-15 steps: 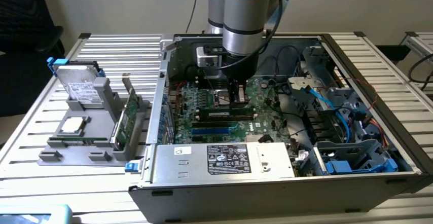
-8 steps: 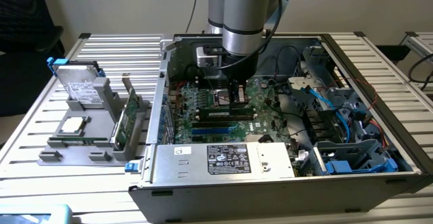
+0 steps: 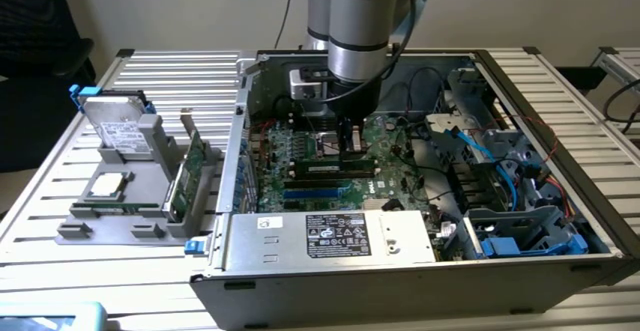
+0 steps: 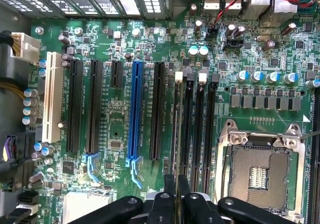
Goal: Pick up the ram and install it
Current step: 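Insert the ram into the slot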
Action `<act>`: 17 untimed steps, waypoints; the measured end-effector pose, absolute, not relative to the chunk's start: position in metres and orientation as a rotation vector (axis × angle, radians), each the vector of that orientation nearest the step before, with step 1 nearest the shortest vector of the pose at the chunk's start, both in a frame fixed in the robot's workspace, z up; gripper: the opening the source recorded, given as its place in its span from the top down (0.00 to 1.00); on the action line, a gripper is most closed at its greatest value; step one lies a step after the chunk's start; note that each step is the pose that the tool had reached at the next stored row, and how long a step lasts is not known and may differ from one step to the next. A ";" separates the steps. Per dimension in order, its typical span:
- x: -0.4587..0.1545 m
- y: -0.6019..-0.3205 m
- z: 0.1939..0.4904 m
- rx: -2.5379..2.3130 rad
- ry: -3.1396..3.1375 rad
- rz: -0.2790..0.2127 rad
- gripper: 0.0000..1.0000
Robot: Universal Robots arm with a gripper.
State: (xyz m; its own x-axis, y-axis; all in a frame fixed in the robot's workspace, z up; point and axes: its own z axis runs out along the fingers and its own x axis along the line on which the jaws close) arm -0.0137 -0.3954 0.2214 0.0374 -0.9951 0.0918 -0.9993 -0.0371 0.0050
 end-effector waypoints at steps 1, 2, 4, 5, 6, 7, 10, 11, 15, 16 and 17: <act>-0.014 -0.395 0.221 2.213 -2.133 0.098 0.86; -0.014 -0.395 0.221 2.214 -2.133 0.100 0.86; -0.014 -0.395 0.221 2.215 -2.134 0.102 0.86; -0.014 -0.395 0.221 2.215 -2.135 0.102 0.86; -0.014 -0.395 0.221 2.215 -2.135 0.103 0.86; -0.014 -0.395 0.221 2.216 -2.135 0.104 0.86; -0.015 -0.395 0.221 2.217 -2.136 0.107 0.86; -0.015 -0.395 0.221 2.217 -2.137 0.107 0.86; -0.016 -0.395 0.221 2.218 -2.137 0.109 0.86; -0.016 -0.395 0.221 2.218 -2.138 0.109 0.86; -0.016 -0.395 0.221 2.218 -2.138 0.109 0.86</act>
